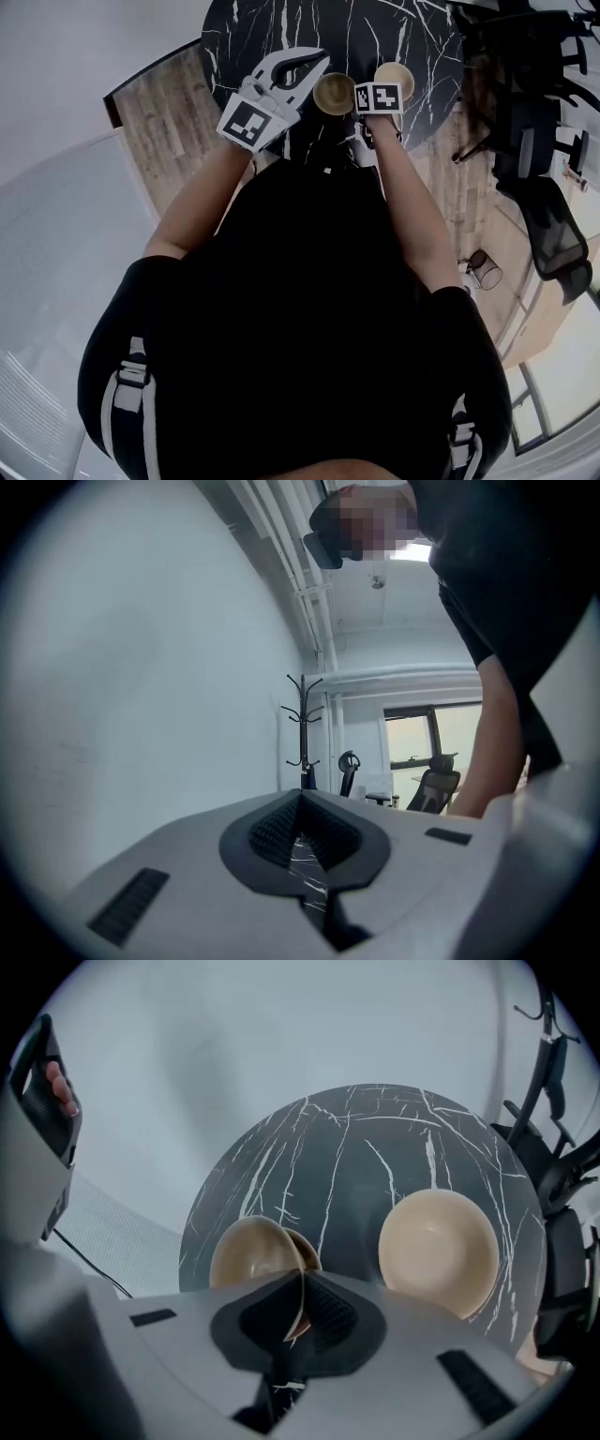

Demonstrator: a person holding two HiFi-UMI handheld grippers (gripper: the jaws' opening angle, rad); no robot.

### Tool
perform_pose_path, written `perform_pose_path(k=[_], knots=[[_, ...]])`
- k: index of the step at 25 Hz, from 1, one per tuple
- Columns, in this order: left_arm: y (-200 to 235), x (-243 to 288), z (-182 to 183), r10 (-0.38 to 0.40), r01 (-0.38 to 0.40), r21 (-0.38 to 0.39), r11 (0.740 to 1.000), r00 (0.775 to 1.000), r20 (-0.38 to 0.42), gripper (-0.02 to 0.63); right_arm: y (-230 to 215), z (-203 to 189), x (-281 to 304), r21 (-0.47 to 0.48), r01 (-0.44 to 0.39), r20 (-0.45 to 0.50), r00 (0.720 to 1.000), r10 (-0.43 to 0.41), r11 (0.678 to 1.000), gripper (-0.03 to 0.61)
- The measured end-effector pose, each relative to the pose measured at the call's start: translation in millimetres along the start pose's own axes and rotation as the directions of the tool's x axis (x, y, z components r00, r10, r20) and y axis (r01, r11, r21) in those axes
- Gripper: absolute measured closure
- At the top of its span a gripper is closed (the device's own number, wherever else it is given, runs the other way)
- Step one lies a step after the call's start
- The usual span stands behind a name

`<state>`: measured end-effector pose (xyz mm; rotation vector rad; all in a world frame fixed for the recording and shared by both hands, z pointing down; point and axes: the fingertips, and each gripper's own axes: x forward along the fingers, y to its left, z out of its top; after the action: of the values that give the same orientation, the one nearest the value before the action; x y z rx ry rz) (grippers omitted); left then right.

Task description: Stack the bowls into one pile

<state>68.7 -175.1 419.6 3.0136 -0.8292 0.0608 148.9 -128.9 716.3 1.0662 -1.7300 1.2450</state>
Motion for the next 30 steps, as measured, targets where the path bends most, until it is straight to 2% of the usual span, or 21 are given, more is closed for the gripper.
perform_pose_path(k=[9, 17, 24, 30], knots=[[-6, 1, 3, 0.021, -0.021, -0.012, 1.000, 1.000, -0.016, 0.609, -5, -3, 9, -0.016, -0.008, -0.015, 1.000, 0.008, 1.000, 0.559], [-18, 8, -2, 0.003, -0.003, -0.018, 1.000, 1.000, -0.021, 0.609, -6, 0, -3, -0.058, 0.005, 0.034, 0.999, -0.003, 0.998, 0.518], [-30, 24, 2, -0.055, 0.054, -0.030, 0.998, 0.999, -0.002, 0.609, -14, 11, -40, -0.065, 0.040, 0.121, 0.992, -0.032, 0.997, 0.514], [-46, 46, 8, -0.137, 0.138, -0.030, 0.990, 0.990, 0.023, 0.609, -41, 13, -74, -0.102, 0.136, 0.176, 0.978, -0.117, 0.985, 0.511]])
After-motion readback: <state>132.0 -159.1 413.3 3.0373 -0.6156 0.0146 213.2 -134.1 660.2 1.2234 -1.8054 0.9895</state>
